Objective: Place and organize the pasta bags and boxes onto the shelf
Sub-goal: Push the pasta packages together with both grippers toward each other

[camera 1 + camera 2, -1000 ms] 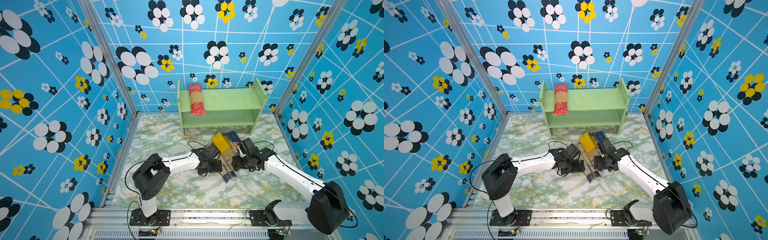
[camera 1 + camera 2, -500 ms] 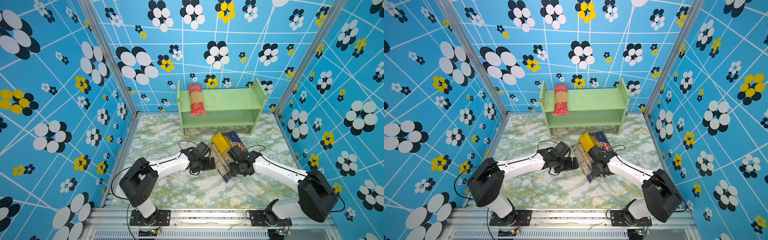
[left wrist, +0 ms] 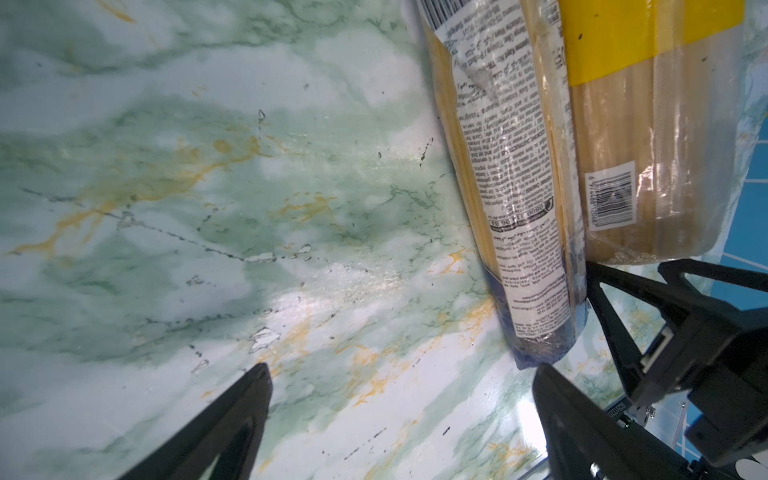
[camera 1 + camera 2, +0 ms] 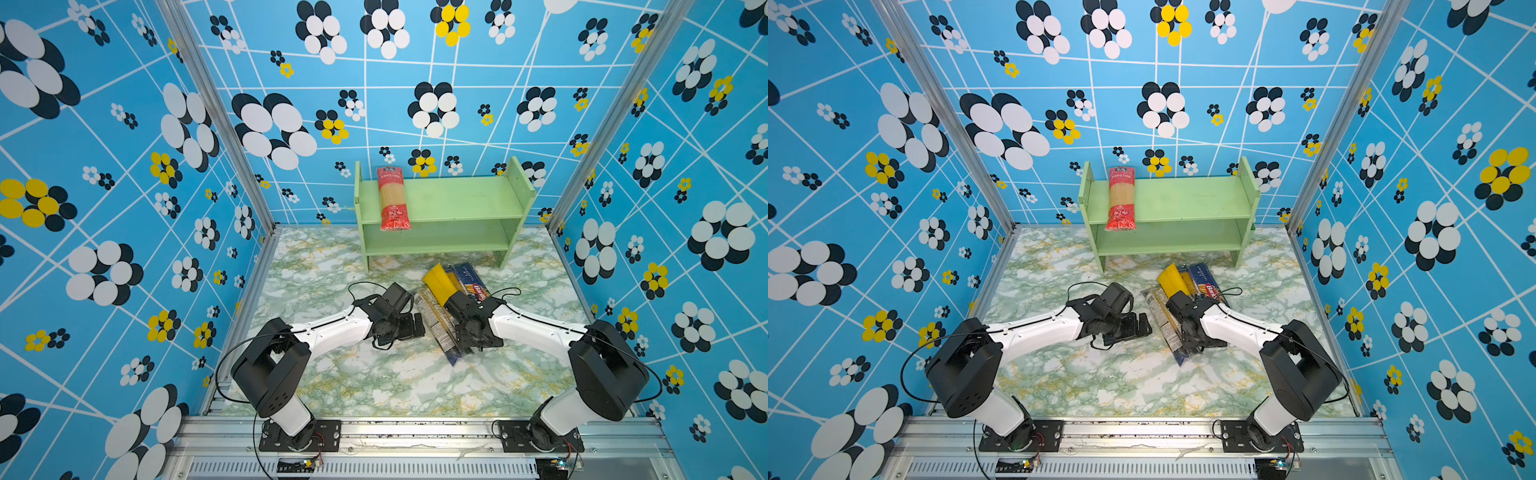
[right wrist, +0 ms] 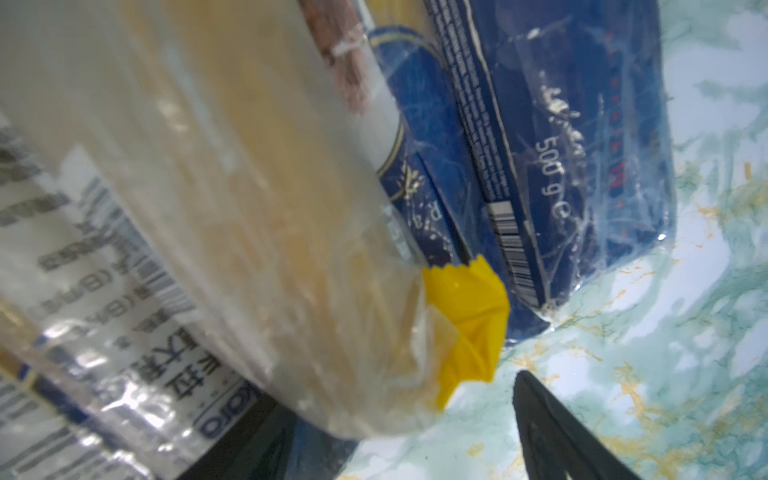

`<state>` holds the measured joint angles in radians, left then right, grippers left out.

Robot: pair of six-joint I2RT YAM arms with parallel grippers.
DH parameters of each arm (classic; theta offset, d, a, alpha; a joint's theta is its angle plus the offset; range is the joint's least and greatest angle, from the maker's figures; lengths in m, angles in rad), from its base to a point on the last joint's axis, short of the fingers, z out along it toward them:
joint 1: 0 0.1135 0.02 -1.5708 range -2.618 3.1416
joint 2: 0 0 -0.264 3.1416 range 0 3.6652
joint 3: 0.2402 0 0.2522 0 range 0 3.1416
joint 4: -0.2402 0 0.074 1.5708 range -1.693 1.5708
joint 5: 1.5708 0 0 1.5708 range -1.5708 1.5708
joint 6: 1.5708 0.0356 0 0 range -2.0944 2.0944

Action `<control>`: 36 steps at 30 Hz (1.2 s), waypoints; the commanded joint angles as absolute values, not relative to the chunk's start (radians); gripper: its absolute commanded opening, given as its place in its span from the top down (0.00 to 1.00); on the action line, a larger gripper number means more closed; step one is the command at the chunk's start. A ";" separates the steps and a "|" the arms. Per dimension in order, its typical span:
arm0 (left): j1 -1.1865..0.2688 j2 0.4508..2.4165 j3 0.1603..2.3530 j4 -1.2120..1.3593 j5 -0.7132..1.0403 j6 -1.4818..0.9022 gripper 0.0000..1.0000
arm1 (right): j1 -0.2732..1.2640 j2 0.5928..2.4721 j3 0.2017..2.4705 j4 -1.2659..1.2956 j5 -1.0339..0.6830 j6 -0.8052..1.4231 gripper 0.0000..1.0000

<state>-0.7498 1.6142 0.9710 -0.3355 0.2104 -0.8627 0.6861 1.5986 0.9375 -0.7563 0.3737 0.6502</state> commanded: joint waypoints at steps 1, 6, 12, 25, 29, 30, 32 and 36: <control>-0.741 1.586 0.954 -0.331 0.221 -0.846 0.01 | 0.706 1.646 0.958 -0.751 0.406 0.682 0.17; -0.737 1.585 0.949 -0.332 0.219 -0.845 0.01 | 0.742 1.675 0.981 -0.704 0.363 0.702 0.17; -0.736 1.577 0.939 -0.333 0.216 -0.847 0.01 | 0.766 1.706 1.020 -0.679 0.325 0.706 0.17; -0.739 1.590 0.941 -0.334 0.193 -0.876 0.01 | 0.805 1.746 1.083 -0.616 0.246 0.714 0.17; -0.758 1.618 0.970 -0.349 0.171 -0.888 0.01 | 0.796 1.699 1.067 -0.625 0.248 0.692 0.17; -0.767 1.629 0.981 -0.351 0.169 -0.890 0.01 | 0.789 1.686 1.060 -0.629 0.249 0.688 0.16; -0.779 1.652 1.001 -0.354 0.166 -0.899 0.01 | 0.767 1.653 1.042 -0.631 0.230 0.680 0.16; -0.800 1.696 1.044 -0.365 0.158 -0.921 0.01 | 0.744 1.582 1.010 -0.639 0.230 0.656 0.17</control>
<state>-0.7860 1.6634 1.0023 -0.3367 0.1852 -0.8974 0.7593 1.6417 1.0336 -0.6399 0.2398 0.6823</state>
